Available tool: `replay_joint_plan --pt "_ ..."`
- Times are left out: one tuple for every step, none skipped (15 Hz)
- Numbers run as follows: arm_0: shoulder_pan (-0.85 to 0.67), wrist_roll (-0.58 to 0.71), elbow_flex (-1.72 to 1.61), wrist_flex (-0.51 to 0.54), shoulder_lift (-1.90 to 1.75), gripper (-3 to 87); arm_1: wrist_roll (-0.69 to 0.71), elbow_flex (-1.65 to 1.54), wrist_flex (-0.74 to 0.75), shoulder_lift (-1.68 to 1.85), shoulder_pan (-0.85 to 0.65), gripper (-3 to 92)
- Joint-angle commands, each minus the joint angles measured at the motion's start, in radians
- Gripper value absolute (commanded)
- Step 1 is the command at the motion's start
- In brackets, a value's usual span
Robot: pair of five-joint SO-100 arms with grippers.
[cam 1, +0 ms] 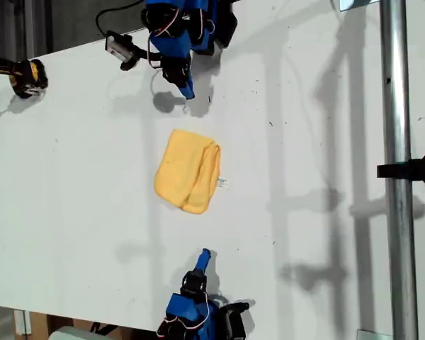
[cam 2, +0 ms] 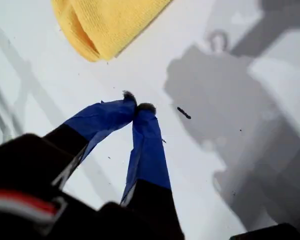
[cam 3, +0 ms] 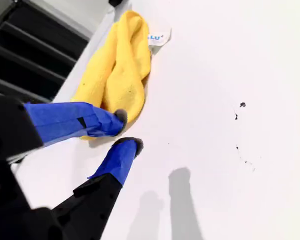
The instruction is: Grasp corners of a towel and fold twice.
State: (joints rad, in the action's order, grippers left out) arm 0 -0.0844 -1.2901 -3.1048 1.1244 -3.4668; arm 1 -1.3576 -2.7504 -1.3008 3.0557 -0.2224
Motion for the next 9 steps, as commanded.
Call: replay_joint_plan --pt "-0.008 -0.031 -0.014 0.002 -0.006 6.8 -0.037 -0.069 -0.044 0.123 -0.031 -0.2" --pt "-0.006 -0.067 -0.014 0.020 -0.006 6.8 -0.202 -0.130 -0.130 0.241 -0.052 -0.2" --pt "-0.012 -0.137 -0.014 0.075 -0.006 6.8 -0.296 -0.141 -0.160 0.225 -0.051 4.5" --pt "-0.025 -0.287 -0.014 0.161 -0.006 6.9 -0.244 -0.144 -0.172 0.227 -0.011 14.4" --pt "-0.029 -0.285 -0.014 0.167 -0.005 6.9 -0.192 -0.141 -0.184 0.230 0.028 14.7" --pt "-0.029 -0.087 -0.014 0.167 -0.005 6.9 -0.176 -0.141 -0.187 0.230 0.071 14.7" --pt "-0.028 0.204 -0.014 0.167 -0.005 6.8 -0.150 -0.138 -0.192 0.230 0.106 14.7" --pt "-0.023 0.367 -0.014 0.158 -0.005 6.7 -0.150 -0.138 -0.192 0.230 0.135 14.7" --pt "-0.025 0.336 -0.014 0.163 -0.005 6.7 -0.150 -0.138 -0.192 0.230 0.156 14.7"
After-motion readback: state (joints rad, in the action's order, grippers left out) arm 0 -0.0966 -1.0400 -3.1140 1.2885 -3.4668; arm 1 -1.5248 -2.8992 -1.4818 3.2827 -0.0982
